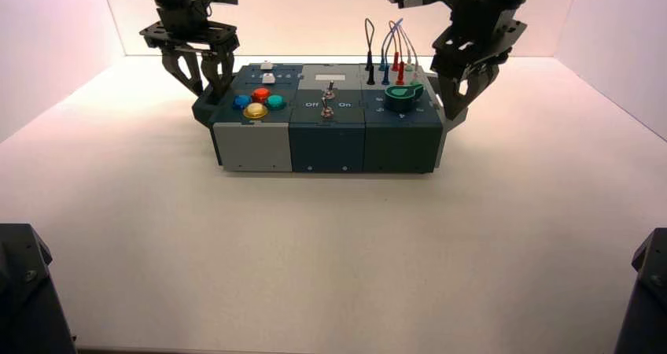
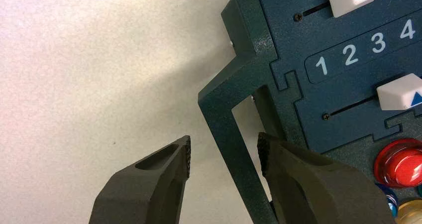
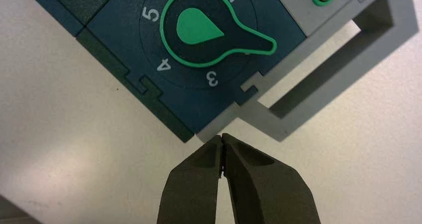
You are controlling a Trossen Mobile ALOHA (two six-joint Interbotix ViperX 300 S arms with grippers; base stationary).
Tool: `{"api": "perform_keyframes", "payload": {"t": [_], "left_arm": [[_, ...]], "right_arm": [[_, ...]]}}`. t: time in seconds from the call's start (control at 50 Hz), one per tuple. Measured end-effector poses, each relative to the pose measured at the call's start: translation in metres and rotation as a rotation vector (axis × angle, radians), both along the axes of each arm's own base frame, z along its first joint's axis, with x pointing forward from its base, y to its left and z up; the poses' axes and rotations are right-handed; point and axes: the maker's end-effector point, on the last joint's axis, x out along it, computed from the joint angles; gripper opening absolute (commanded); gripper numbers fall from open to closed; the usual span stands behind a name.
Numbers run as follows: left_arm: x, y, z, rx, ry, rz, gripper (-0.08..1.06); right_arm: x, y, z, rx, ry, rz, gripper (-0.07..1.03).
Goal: Rotate the box counterclockwise.
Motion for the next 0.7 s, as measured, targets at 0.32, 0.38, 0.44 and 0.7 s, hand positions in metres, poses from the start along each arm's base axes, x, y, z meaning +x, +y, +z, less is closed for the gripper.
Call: {"api": "perform_keyframes", "payload": {"t": [0.32,0.38,0.44,0.7], "left_arm": [[-0.002,0.001,-0.012,0.005,0.021,0.002,0.66],[-0.002,0.001,-0.012,0.006,0.019,0.000,0.63],[-0.002,0.000,-0.012,0.005,0.019,-0.002,0.61],[-0.003,-0.001,-0.012,0.004,0.024,-0.003,0.61]], "right_arm": [[-0.014,-0.008,-0.001,-0.016,0.036,-0.009,-0.02],[-0.016,-0.010,-0.003,-0.019,0.042,-0.012,-0.02],[-0.017,-0.012,-0.005,-0.019,0.042,-0.018,-0.02],[-0.015,-0.014,-0.022,-0.041,0.064,-0.009,-0.02]]}}
